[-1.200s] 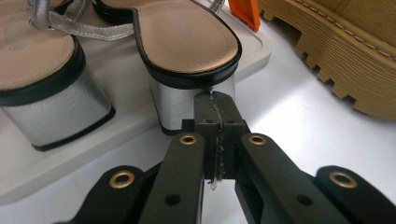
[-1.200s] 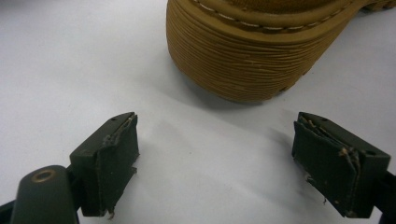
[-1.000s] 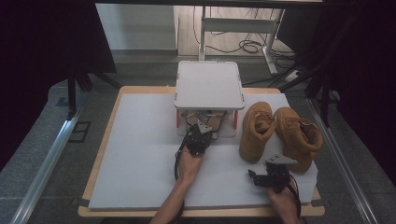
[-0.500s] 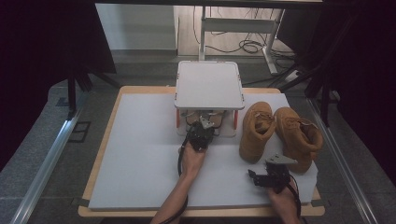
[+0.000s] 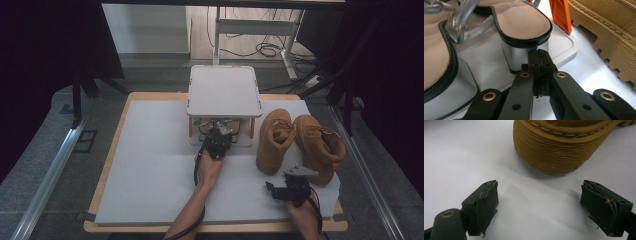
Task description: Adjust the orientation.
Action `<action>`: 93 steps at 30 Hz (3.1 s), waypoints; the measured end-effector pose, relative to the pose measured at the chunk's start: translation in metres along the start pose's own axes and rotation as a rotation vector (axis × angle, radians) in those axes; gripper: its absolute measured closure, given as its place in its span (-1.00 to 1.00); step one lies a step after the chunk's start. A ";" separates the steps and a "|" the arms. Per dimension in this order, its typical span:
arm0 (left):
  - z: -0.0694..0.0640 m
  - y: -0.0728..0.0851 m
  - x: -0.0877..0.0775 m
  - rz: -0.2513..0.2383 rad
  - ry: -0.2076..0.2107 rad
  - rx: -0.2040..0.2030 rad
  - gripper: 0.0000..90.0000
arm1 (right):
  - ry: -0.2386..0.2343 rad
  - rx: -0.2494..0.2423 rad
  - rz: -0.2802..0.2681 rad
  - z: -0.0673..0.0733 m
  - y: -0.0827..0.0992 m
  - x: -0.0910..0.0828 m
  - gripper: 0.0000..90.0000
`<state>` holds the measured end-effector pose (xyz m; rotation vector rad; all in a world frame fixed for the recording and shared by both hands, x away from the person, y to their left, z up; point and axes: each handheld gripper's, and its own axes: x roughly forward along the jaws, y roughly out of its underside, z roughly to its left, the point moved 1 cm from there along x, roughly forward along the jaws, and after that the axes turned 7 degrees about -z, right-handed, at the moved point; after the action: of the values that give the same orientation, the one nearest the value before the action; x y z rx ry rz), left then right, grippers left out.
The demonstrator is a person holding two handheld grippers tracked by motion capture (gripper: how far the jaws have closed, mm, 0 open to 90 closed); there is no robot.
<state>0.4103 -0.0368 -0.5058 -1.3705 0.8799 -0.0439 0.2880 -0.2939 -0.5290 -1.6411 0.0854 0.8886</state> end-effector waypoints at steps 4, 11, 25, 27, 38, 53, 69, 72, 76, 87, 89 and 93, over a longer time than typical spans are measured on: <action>0.000 0.000 0.001 -0.002 0.001 -0.001 1.00 | 0.000 0.000 0.000 0.000 0.000 0.000 -0.67; 0.000 0.000 0.001 0.000 -0.001 0.000 0.99 | 0.000 0.000 0.000 0.000 0.000 0.000 -0.67; -0.008 0.001 -0.010 0.008 0.025 0.019 0.84 | 0.000 0.000 0.000 0.000 0.000 0.000 -0.67; -0.008 0.001 -0.011 0.009 0.028 0.021 0.82 | 0.000 0.000 0.000 0.000 0.000 0.000 -0.67; -0.008 0.000 -0.030 0.006 0.048 0.033 0.49 | 0.000 0.000 0.001 0.000 0.000 0.000 -0.67; -0.006 0.001 -0.062 0.052 0.067 0.086 -0.13 | 0.000 0.000 0.001 0.000 0.000 0.000 -0.67; 0.011 0.021 -0.105 0.082 0.124 0.082 -0.57 | 0.002 0.001 0.003 0.000 0.000 0.000 -0.67; 0.015 0.025 -0.114 0.080 0.125 0.087 -0.60 | 0.002 0.000 0.003 0.000 0.000 0.000 -0.67; 0.019 0.033 -0.124 0.078 0.127 0.096 -0.67 | 0.002 -0.001 0.003 0.000 0.000 0.000 -0.67; 0.033 0.058 -0.146 0.086 0.143 0.080 -0.72 | 0.003 0.001 0.002 0.000 0.000 0.000 -0.67; 0.035 0.063 -0.149 0.088 0.143 0.076 -0.72 | 0.003 0.001 0.002 0.000 0.000 0.000 -0.67; 0.039 0.073 -0.156 0.098 0.126 0.081 -0.73 | 0.003 0.002 0.003 0.000 0.000 0.000 -0.67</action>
<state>0.2917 0.0930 -0.4903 -1.2581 1.0392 -0.0899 0.2881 -0.2938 -0.5289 -1.6412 0.0907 0.8886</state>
